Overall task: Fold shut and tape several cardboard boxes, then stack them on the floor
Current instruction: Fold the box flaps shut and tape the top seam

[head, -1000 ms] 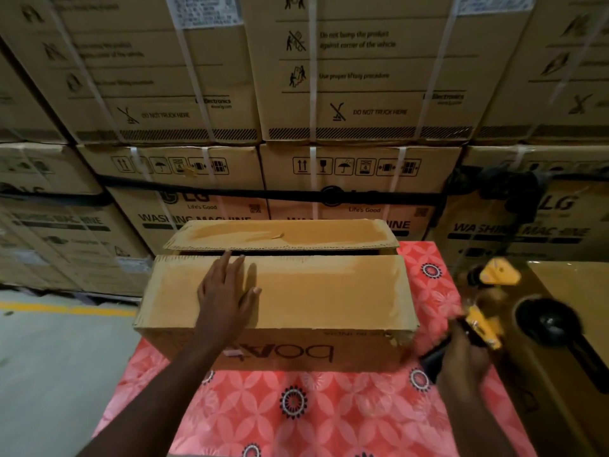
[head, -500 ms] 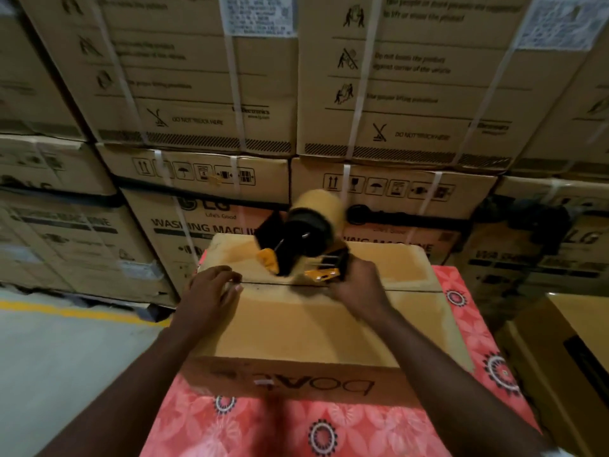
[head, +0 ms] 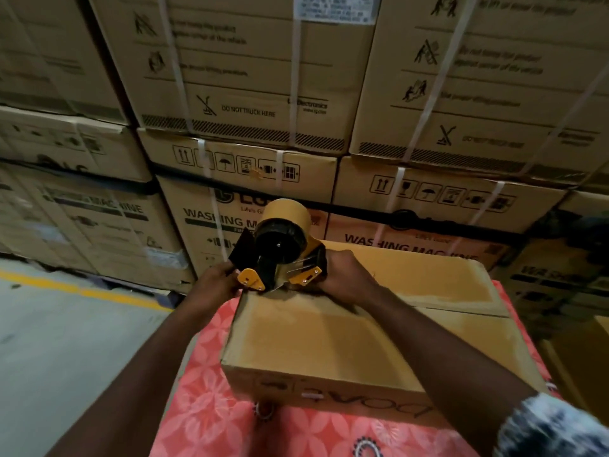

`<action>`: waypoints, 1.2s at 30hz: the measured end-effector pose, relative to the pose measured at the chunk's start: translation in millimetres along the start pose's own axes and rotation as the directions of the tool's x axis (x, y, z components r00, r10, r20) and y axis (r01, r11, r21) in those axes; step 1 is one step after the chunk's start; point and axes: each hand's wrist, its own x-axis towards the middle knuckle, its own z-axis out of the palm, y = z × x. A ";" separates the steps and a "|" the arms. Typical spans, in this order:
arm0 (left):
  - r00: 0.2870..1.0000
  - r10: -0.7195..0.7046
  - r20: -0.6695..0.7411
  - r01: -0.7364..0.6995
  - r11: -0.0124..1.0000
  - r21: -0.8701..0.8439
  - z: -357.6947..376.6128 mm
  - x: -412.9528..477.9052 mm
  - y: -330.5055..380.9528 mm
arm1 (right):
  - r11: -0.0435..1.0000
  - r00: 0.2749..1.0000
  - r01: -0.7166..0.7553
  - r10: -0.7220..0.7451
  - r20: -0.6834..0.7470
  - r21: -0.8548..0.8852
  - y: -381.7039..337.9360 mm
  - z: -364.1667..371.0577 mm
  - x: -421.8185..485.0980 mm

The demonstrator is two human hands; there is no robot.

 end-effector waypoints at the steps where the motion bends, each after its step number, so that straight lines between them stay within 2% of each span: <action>1: 0.997 -0.071 0.030 0.075 0.983 -0.169 -3.4 2.9 4.0 | 1.000 1.000 0.004 -0.004 -0.004 0.007 -2.4 1.1 3.0; 3: 0.980 -0.185 0.079 0.201 0.912 -0.358 -11.0 7.9 11.5 | 0.999 1.000 0.015 -0.015 -0.015 0.029 -8.8 5.8 7.4; 6: 0.945 -0.273 0.179 0.326 0.814 -0.481 -13.2 11.3 12.6 | 0.994 0.999 0.012 -0.007 -0.046 0.111 -9.6 15.6 13.0; 8: 0.933 -0.302 0.197 0.361 0.776 -0.518 -12.1 13.2 8.3 | 0.988 0.999 -0.003 0.011 -0.050 0.151 -9.2 19.0 16.9; 13: 0.936 -0.350 0.025 0.332 0.860 -0.387 -5.3 23.3 -3.9 | 0.989 1.000 -0.004 0.006 -0.015 0.145 -11.2 18.7 18.7; 18: 0.966 -0.224 -0.127 0.185 0.946 -0.266 -7.7 21.9 -5.7 | 0.999 0.999 0.003 -0.004 0.034 0.036 -11.7 18.8 15.9; 21: 0.962 -0.206 -0.177 0.170 0.966 -0.196 -10.4 21.2 -3.1 | 0.998 0.997 0.036 -0.033 0.070 -0.046 -11.7 16.9 18.6; 23: 0.962 -0.164 -0.217 0.150 0.986 -0.079 -9.9 22.0 0.0 | 0.993 0.991 0.064 -0.051 0.126 -0.102 -11.1 13.8 21.5; 29: 0.955 -0.089 -0.284 0.136 0.979 0.152 -21.9 27.6 -2.0 | 0.979 0.985 0.068 -0.036 0.166 -0.192 -3.8 12.8 23.7; 36: 0.961 -0.083 -0.264 0.132 0.976 0.173 -18.0 22.8 -22.5 | 0.958 0.983 0.080 -0.029 0.184 -0.275 7.6 20.7 27.4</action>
